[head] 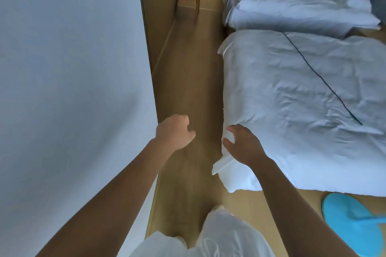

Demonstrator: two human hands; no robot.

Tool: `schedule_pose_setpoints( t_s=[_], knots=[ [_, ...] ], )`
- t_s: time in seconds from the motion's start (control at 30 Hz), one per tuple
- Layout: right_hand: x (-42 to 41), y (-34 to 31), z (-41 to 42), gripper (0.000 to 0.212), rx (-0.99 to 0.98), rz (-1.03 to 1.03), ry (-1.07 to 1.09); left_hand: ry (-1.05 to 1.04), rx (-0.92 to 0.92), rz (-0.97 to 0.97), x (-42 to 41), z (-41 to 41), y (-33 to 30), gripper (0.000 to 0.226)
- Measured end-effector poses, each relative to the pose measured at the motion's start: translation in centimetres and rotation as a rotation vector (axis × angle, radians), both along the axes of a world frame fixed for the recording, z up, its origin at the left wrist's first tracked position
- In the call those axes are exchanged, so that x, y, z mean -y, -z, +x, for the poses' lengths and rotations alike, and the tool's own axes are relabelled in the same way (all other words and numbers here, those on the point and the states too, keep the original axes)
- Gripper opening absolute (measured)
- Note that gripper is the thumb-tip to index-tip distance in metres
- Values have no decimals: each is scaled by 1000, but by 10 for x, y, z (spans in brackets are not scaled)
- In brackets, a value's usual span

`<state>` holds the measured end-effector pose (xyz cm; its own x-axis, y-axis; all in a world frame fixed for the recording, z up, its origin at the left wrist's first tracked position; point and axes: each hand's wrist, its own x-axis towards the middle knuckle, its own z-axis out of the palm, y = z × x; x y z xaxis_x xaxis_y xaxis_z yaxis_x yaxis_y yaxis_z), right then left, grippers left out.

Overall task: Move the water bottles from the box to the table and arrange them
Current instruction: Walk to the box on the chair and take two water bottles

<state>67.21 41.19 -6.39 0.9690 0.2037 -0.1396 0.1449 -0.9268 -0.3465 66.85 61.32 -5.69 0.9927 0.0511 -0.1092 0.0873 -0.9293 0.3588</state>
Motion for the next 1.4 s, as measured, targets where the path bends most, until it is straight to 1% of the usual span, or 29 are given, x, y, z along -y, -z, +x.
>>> schedule_pose_setpoints(
  t_s=[0.2, 0.37, 0.5, 0.67, 0.87, 0.97, 1.1, 1.23, 1.33, 1.4],
  knots=[
    [-9, 15, 73, 44, 32, -59, -71, 2, -24, -5, -6, 74, 4, 28],
    [-10, 26, 167, 46, 29, -41, -84, -2, -61, -3, -4, 159, 7, 30],
    [-2, 27, 265, 48, 15, -52, -90, -21, -112, 4, 3, 254, 2, 34],
    [0, 22, 383, 51, -17, -61, -106, -62, -116, -10, 5, 371, -8, 38],
    [-19, 16, 500, 55, -5, -36, -144, -119, -84, -24, -11, 482, -9, 40],
    [-36, 16, 557, 54, -30, -40, -171, -131, -91, -28, -25, 538, -3, 40],
    [-64, 22, 639, 43, -54, -22, -149, -141, -109, -36, -53, 620, 3, 40],
    [-98, 26, 728, 43, -68, -6, -141, -145, -107, -72, -90, 712, -1, 39],
    [-124, 24, 802, 38, -60, -4, -112, -145, -79, -58, -120, 788, -9, 38],
    [-133, 22, 834, 40, -54, 4, -106, -127, -71, -49, -132, 821, -12, 39]
  ],
)
